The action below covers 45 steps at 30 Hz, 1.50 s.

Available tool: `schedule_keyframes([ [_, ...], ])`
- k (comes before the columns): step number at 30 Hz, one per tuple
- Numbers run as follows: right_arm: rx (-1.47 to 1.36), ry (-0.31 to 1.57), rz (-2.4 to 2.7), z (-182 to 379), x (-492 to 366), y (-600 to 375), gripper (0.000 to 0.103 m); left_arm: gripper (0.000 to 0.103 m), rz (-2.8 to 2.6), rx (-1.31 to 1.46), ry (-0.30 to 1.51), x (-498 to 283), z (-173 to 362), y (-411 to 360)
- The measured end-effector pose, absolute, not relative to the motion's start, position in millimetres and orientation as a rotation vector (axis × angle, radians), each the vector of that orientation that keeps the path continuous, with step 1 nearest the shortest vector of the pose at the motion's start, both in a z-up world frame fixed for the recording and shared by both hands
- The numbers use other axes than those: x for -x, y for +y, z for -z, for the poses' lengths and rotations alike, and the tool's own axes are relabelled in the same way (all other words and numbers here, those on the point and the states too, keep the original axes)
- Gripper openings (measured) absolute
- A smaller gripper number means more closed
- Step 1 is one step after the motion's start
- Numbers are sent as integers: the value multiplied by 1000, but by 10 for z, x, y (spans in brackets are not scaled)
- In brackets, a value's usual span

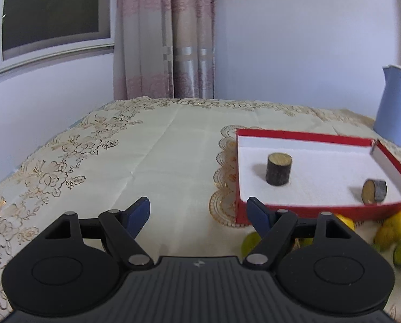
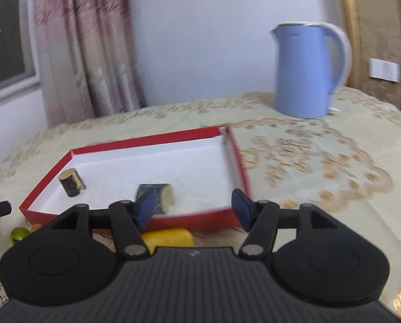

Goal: Organize fruits
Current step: 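Lower the dark piece into the red tray and open the right tool, then grasp a green tomato with the left tool while the right tool grasps a green cucumber chunk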

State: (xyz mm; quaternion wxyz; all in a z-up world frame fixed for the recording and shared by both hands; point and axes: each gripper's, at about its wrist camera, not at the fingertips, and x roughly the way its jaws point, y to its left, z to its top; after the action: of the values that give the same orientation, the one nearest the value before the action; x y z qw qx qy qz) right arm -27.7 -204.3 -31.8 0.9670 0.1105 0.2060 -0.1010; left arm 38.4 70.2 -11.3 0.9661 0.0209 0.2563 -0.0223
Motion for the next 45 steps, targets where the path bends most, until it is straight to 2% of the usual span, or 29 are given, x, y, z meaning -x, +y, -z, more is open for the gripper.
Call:
schedule_keyframes([
  [9,-277,302,222,404,634,-2170,60,79,70,-122,535,-330,177,589],
  [16,-274,303,196,412,626,-2141,60,83,92,-145,526,-297,181,557],
  [23,-281,309,190,427,615,-2149,60,84,145,-181,513,-223,198,534],
  [36,-283,315,186,439,597,-2138,60,83,218,-179,599,-356,329,478],
  [39,-283,316,186,440,597,-2140,60,73,227,-163,608,-371,338,491],
  [45,-285,320,185,440,590,-2147,60,41,261,-176,621,-376,359,433],
])
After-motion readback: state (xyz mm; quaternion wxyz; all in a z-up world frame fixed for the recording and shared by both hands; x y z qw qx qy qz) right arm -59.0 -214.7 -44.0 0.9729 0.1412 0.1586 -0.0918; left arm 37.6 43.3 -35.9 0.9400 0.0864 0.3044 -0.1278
